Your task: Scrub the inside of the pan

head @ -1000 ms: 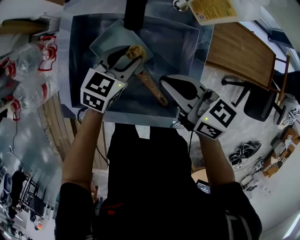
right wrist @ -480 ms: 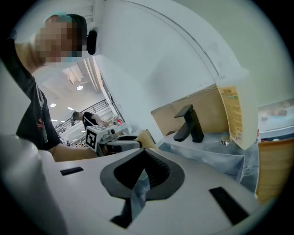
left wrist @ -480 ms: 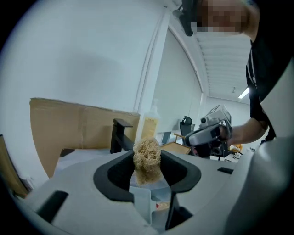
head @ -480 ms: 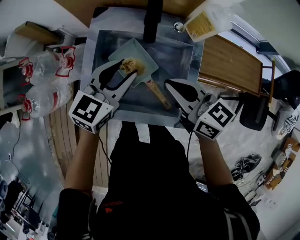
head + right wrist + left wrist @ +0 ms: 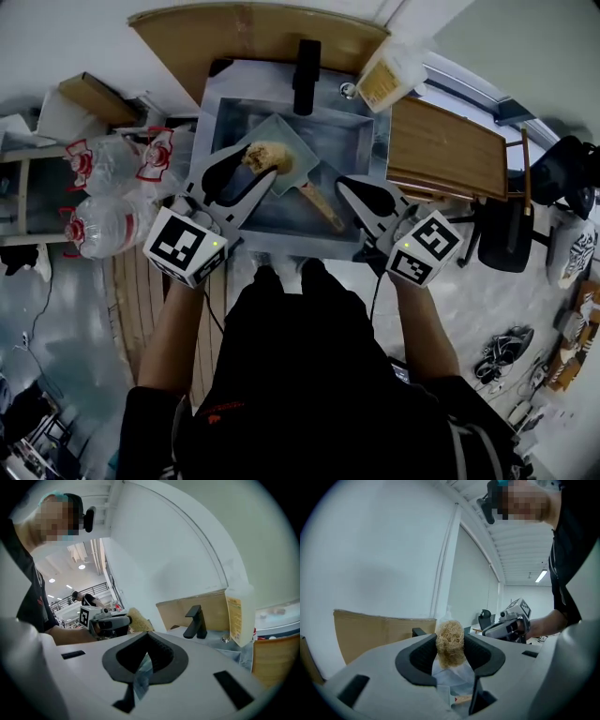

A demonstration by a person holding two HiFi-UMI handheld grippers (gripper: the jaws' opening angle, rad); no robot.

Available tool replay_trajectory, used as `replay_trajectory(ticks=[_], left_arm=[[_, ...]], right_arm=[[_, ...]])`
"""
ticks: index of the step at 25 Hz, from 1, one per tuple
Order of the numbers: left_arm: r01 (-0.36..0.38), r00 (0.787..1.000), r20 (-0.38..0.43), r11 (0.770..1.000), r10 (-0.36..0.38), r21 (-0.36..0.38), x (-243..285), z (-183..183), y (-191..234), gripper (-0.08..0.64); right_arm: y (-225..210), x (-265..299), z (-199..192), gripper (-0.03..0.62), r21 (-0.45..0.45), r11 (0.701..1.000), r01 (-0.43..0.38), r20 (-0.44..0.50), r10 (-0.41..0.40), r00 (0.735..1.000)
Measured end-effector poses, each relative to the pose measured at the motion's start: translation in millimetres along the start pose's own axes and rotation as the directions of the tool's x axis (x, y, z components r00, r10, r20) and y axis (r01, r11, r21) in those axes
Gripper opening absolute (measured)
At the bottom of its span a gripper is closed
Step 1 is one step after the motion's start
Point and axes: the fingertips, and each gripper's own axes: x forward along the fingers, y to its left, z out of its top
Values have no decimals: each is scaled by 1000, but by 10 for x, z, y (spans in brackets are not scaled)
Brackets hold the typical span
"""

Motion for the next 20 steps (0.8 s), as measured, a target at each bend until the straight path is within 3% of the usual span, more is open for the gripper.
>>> replay_trajectory(ticks=[8,20], left_arm=[[45,998,46,998,-47,48,-255,265,-136,178],[84,993,83,995,-89,59,-501,428,-157,178]], right_arm=[[287,-68,93,2,-40,998,37,42,-36,998],[661,39,264,2,-103,993,55,71,-48,996]])
